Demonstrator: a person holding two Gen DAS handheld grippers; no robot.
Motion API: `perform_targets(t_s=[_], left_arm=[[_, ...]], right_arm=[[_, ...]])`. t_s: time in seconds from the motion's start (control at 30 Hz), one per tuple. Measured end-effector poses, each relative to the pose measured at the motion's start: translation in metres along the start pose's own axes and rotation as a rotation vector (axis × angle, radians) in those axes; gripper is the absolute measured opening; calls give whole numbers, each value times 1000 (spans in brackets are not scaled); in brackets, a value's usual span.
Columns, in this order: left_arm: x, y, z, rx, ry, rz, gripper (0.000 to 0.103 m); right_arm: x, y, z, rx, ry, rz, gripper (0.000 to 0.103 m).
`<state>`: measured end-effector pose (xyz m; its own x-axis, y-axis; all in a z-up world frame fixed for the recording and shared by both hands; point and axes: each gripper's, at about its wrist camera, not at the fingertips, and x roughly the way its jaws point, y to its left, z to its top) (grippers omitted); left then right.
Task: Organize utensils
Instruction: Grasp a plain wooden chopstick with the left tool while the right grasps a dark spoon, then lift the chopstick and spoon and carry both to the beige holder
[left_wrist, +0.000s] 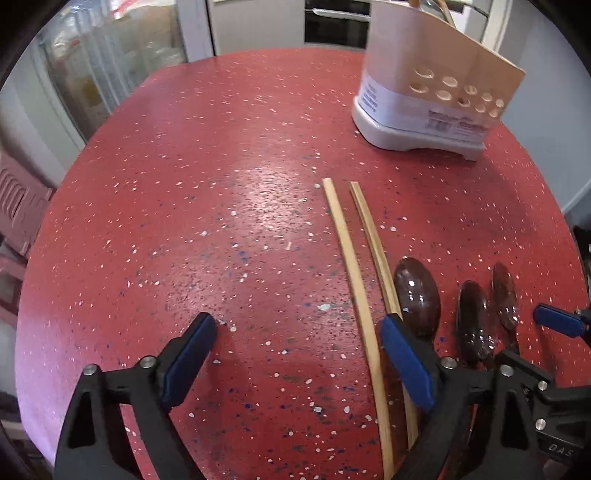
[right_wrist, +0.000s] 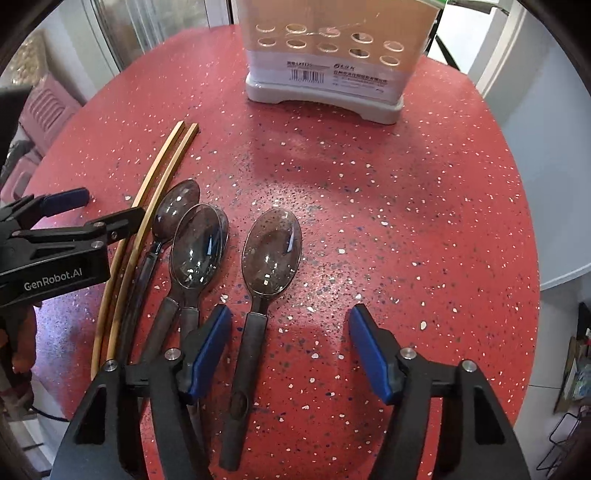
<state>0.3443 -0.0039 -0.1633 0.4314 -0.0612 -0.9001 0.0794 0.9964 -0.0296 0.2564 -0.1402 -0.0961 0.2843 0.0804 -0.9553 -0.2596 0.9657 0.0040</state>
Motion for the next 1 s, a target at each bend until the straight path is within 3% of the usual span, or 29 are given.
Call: perform_targets(t_s=[0.13,0.33,0.37,0.4,0.5,0.57,0.67,0.77,1.0], left_arm=[[0,-15,10,77,23,-28,88],[4,-38,32,141,78,-39,81],[1,-36,34,145,84,-40,81],[2,-38,36,145,89,-44,81],[5,-42,42,143,98,-58,76],[4,-48,46,160,99,-66,57],[4,-61,50,188,104,-75,37],[1,-71,40,189,85,-73,34],[-33,-60,13,109,-65,-120,34]], right_arm=[[2,4,11,-23,33,8,62],[-1,11,17,-68,52,28,26],[-1,11,18,-70,52,34,16],[-1,10,18,-70,50,43,13],[-1,6,20,-64,39,71,13],[-1,0,20,-52,25,101,12],[-5,-14,11,-42,10,128,13],[-7,-23,6,-25,2,156,13],[-17,-57,-5,26,-45,228,13]])
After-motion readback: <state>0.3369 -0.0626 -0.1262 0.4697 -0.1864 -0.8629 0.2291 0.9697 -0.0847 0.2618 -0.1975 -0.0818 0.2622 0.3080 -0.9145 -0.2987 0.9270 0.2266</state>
